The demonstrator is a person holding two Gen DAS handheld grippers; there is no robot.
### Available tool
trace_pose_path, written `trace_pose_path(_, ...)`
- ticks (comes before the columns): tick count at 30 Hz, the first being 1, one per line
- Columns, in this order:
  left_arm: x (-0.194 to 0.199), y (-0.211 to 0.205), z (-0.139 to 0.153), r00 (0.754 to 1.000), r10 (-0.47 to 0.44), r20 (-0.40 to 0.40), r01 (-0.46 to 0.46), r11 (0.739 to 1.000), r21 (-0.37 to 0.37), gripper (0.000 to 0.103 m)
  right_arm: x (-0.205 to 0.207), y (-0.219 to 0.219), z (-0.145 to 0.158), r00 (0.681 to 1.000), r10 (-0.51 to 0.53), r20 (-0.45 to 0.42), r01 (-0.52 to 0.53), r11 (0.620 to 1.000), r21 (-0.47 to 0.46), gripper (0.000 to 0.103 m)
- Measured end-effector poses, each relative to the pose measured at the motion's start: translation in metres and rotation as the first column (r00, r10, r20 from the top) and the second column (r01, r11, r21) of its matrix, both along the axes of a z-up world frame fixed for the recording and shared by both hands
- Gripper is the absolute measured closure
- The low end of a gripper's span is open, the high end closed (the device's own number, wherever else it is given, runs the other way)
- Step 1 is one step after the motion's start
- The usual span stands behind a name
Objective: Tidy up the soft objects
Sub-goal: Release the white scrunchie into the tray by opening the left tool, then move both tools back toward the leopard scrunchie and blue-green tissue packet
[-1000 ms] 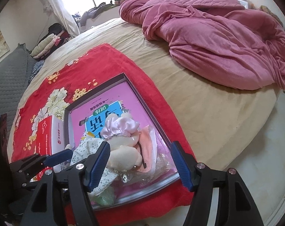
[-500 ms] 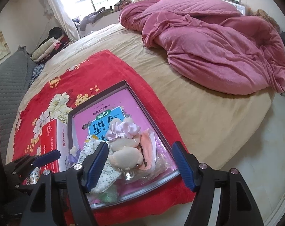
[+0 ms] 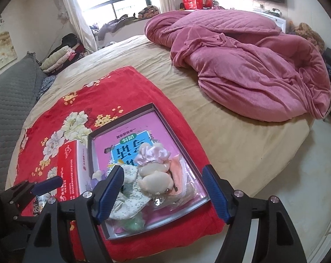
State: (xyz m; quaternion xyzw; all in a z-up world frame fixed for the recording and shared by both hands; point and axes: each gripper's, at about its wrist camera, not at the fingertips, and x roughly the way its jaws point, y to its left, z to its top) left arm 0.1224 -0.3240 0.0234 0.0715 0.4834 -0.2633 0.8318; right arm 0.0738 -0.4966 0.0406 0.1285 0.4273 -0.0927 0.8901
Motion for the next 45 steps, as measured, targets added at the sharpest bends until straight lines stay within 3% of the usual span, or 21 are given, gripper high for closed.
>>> trace_pose_path(14,-0.022,0.062,0.023,0.997,0.075,0.036,-0.074,0.997,-0.029,0.026,-0.011,0.049,0.028,0.995,0.087,0.04,-0.085,0.995,-0.059,0.029)
trace_pose_path(25,-0.04,0.129,0.033,0.984,0.171,0.058,-0.168,0.985,-0.045,0.026,-0.01,0.113,0.042,0.977,0.206,0.051,-0.2,0.974,-0.103,0.029)
trace_pose_path(45,-0.062,0.253,0.018,0.931,0.364,0.037,-0.36,0.93,-0.075,0.026,-0.005,0.231,0.039,0.916,0.402,-0.001,-0.396,0.901,-0.176,0.029)
